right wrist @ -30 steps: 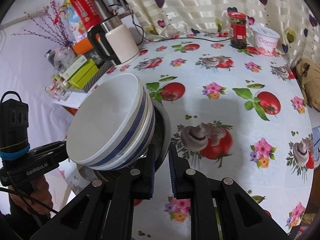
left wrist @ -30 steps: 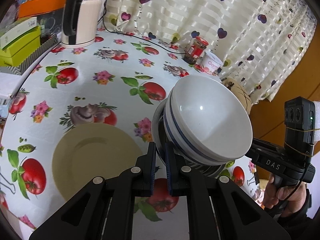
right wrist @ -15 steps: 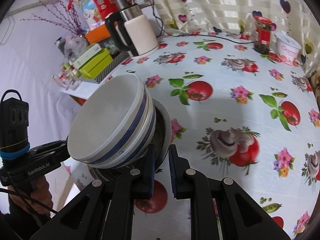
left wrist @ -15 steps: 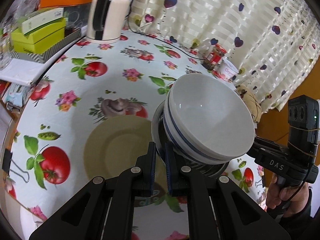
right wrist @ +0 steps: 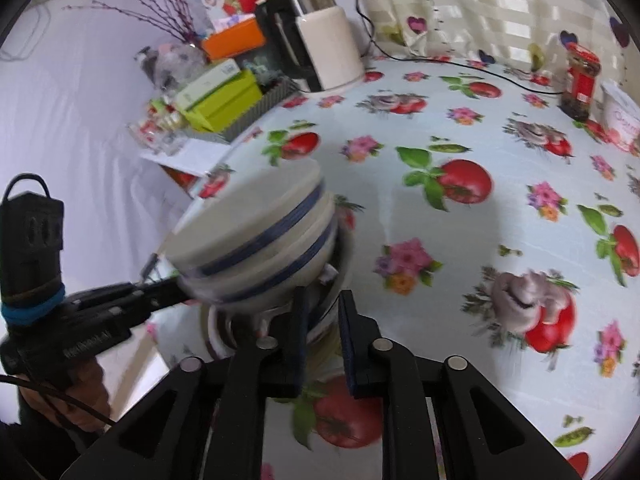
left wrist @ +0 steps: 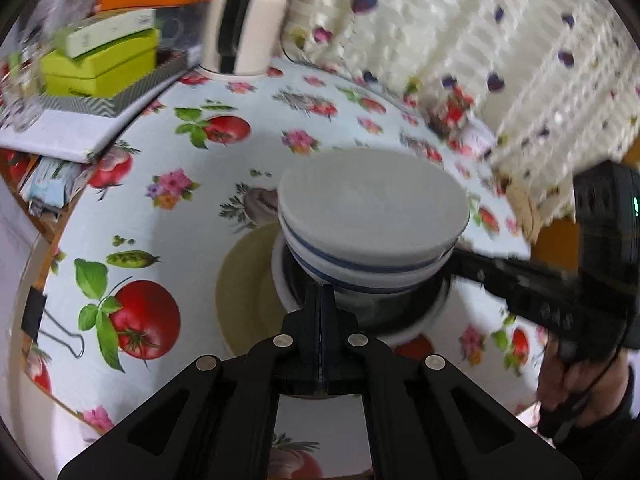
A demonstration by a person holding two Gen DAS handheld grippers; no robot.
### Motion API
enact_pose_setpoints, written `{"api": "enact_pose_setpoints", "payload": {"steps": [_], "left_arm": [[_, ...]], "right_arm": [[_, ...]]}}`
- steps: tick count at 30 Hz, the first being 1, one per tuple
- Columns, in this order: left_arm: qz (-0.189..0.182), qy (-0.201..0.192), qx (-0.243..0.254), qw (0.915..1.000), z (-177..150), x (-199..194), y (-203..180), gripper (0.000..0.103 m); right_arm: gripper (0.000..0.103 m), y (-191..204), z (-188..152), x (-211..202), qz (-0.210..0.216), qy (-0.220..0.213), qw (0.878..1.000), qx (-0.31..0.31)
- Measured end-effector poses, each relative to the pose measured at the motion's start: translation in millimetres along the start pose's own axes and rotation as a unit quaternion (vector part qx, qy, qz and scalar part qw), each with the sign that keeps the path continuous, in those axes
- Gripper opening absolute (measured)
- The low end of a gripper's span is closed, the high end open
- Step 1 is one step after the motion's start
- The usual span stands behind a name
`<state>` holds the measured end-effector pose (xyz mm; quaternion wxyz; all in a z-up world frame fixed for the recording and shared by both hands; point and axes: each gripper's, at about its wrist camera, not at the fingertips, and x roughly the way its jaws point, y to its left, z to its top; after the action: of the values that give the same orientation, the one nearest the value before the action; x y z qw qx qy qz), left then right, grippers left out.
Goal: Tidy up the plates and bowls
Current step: 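Carry the bowl stack with both grippers over the beige plate stack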
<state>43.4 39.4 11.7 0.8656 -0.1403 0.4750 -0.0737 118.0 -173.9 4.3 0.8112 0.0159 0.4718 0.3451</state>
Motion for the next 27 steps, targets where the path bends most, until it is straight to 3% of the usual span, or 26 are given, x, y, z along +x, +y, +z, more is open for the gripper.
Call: {"api": "enact_pose_setpoints", "payload": {"steps": [2,5,27], "left_arm": [[0.009,0.009,0.010,0.9999,-2,7,1,0.000],[-0.009,0.007,-0.021,0.9997,-7,9,13,0.000],[0.007,-0.010,-0.062,0.9980,-13,-6,39,0.000]], "right_arm": [[0.013,-6,3,8,-0.015,0.006,1.000,0.008],[0.013,-16,-2,19,-0.021,0.021,0.999,0.017],[0.014,0,-2,34,0.022,0.066,0.998,0.006]]}}
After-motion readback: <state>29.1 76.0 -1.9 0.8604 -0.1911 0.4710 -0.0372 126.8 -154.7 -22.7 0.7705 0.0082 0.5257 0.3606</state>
